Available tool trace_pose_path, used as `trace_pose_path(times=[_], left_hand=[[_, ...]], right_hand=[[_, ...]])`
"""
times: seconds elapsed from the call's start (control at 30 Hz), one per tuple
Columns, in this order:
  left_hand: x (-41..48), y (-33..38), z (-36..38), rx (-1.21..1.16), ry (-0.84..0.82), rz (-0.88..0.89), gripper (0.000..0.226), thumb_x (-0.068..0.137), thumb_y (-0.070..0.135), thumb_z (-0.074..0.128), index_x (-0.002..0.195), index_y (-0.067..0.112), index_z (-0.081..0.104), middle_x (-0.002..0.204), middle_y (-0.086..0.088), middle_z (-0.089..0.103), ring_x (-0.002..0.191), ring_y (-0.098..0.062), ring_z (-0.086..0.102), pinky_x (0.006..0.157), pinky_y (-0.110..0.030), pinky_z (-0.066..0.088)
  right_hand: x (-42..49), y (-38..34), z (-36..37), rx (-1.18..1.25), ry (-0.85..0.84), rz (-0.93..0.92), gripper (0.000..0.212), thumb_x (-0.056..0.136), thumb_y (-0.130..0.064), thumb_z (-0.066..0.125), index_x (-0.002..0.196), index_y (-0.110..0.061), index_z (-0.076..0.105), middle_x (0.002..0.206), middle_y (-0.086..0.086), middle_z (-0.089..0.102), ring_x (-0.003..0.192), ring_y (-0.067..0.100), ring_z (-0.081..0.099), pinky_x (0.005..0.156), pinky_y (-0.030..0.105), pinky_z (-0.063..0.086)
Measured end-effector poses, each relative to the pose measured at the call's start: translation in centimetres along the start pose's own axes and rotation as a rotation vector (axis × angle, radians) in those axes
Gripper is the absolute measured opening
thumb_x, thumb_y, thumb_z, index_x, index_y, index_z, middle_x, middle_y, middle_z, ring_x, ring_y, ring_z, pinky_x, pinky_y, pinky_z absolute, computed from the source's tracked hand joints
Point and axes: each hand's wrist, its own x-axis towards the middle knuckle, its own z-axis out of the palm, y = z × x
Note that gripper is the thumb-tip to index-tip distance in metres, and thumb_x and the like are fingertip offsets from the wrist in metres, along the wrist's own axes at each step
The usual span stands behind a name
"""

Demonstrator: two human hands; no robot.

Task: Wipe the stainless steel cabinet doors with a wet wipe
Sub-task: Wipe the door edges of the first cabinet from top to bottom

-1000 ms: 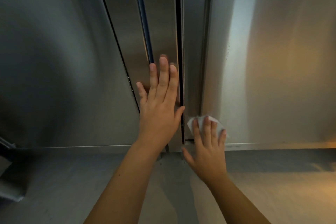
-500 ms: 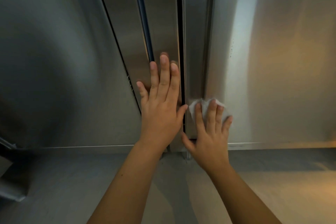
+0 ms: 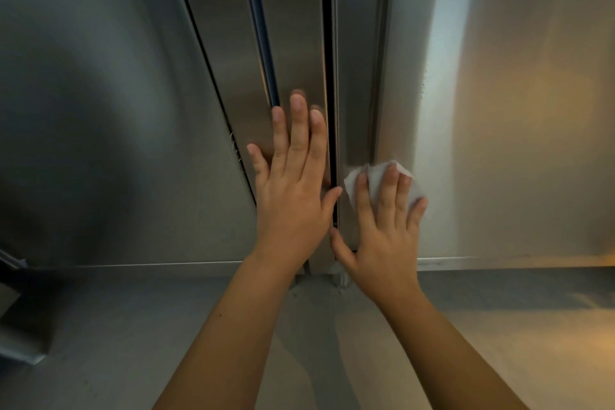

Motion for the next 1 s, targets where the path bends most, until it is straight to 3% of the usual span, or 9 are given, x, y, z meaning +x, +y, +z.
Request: trace_pose_path(times=[0.1,0.2,0.33,0.47,0.57,0.63,0.77,0.93,1.0], left_hand=[[0.0,0.0,0.0,-0.005,-0.002,-0.003,0.105,0.074,0.027,0.075,0.143,0.01,-0.002,0.147,-0.007,-0.009,0.134,-0.011,-0.031,0.106,-0.054,-0.007],[0.0,0.0,0.0,-0.001,0.019,0.017,0.106,0.071,0.025,0.078,0.142,0.006,0.003,0.146,-0.011,-0.005,0.135,-0.017,-0.022,0.104,-0.057,-0.003],[0.1,0.0,0.0,0.009,0.05,0.047,0.106,0.067,0.024,0.081,0.142,0.0,0.009,0.144,-0.015,-0.002,0.134,-0.019,-0.009,0.101,-0.06,0.001],[0.1,0.0,0.0,0.012,0.032,0.03,0.105,0.07,0.025,0.079,0.142,0.002,0.006,0.145,-0.013,-0.004,0.135,-0.018,-0.023,0.103,-0.059,-0.002],[0.0,0.0,0.1,0.001,-0.001,0.009,0.105,0.073,0.027,0.076,0.142,0.009,-0.001,0.146,-0.01,-0.008,0.133,-0.01,-0.033,0.105,-0.055,-0.006],[0.1,-0.1,0.1,-0.003,0.007,0.006,0.105,0.072,0.027,0.077,0.142,0.008,0.0,0.146,-0.01,-0.007,0.133,-0.012,-0.031,0.106,-0.056,-0.004],[0.1,0.0,0.2,0.012,0.058,0.037,0.105,0.067,0.025,0.081,0.142,0.0,0.011,0.146,-0.016,0.001,0.136,-0.021,-0.009,0.103,-0.06,0.003],[0.2,0.0,0.0,0.019,0.063,0.056,0.105,0.066,0.024,0.081,0.141,-0.002,0.013,0.144,-0.015,0.0,0.137,-0.031,-0.002,0.101,-0.061,0.003],[0.2,0.1,0.0,0.019,0.064,0.057,0.105,0.066,0.024,0.082,0.141,-0.004,0.015,0.144,-0.016,0.0,0.136,-0.033,0.001,0.101,-0.061,0.004]], right_hand=[[-1.5,0.4,0.9,-0.038,-0.023,-0.021,0.077,0.082,-0.048,0.047,0.144,-0.01,0.023,0.149,0.017,0.011,0.14,0.03,0.003,0.102,0.061,0.012],[-5.1,1.4,2.0,-0.08,-0.144,-0.064,0.088,0.08,-0.05,0.049,0.148,-0.011,0.011,0.155,0.014,-0.006,0.142,0.03,-0.009,0.1,0.065,0.016],[-8.1,2.1,2.6,-0.072,-0.318,-0.054,0.066,0.087,-0.051,0.033,0.14,-0.012,0.029,0.153,0.008,0.008,0.143,0.025,-0.013,0.097,0.067,0.032],[-8.5,2.0,2.8,-0.089,-0.334,-0.046,0.066,0.094,-0.051,0.017,0.145,-0.008,0.018,0.155,0.01,-0.018,0.143,0.025,-0.014,0.101,0.062,0.02],[-7.0,1.6,2.4,-0.1,-0.252,-0.074,0.076,0.087,-0.053,0.031,0.144,-0.003,0.02,0.154,0.007,-0.023,0.142,0.023,-0.017,0.103,0.063,0.016],[-5.1,1.1,2.1,-0.088,-0.168,-0.081,0.082,0.082,-0.051,0.037,0.145,0.0,0.022,0.154,0.006,-0.023,0.142,0.022,-0.016,0.109,0.06,0.007],[-4.0,0.7,2.1,-0.115,-0.102,-0.1,0.091,0.083,-0.049,0.038,0.146,-0.005,-0.01,0.153,0.009,-0.023,0.142,0.023,-0.016,0.11,0.055,0.002],[-7.8,2.0,3.0,-0.16,-0.237,-0.134,0.081,0.084,-0.05,0.037,0.147,-0.008,0.007,0.154,0.007,-0.021,0.143,0.024,-0.014,0.11,0.054,0.002],[-9.2,2.3,3.1,-0.186,-0.288,-0.147,0.087,0.078,-0.048,0.049,0.146,-0.008,0.012,0.156,0.006,-0.016,0.143,0.022,-0.013,0.11,0.056,0.005]])
